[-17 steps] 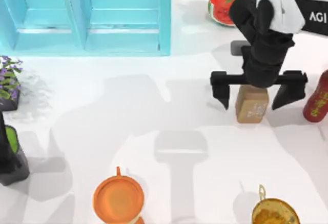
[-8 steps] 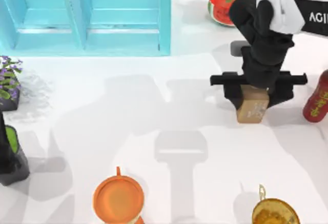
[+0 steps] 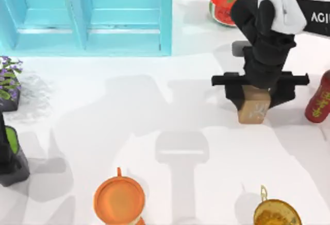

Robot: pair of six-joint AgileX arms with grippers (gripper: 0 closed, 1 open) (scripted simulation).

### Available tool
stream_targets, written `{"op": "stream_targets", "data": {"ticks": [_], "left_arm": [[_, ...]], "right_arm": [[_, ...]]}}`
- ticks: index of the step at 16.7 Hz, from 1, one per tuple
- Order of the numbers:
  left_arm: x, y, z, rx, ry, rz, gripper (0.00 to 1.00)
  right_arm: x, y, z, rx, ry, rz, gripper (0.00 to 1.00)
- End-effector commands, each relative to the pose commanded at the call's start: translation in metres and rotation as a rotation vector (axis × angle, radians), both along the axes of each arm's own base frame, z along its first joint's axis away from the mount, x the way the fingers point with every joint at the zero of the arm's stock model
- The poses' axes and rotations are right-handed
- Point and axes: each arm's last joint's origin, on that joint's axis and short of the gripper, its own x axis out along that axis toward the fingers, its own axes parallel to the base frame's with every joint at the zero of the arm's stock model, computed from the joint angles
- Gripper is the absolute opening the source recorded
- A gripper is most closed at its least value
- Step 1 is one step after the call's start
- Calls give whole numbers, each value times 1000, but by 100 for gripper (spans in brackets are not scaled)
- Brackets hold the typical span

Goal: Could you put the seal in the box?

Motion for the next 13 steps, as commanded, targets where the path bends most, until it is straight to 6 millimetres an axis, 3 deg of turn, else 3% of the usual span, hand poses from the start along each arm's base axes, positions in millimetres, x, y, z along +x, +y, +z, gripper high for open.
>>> {"op": "stream_targets", "data": {"ticks": [7, 13], "left_arm": [[0, 0, 0, 0, 0, 0, 100], [0, 0, 0, 0, 0, 0, 100]], "right_arm": [[0, 1, 2, -4, 3, 2, 0], [4, 2, 54, -11, 17, -1, 0]]}}
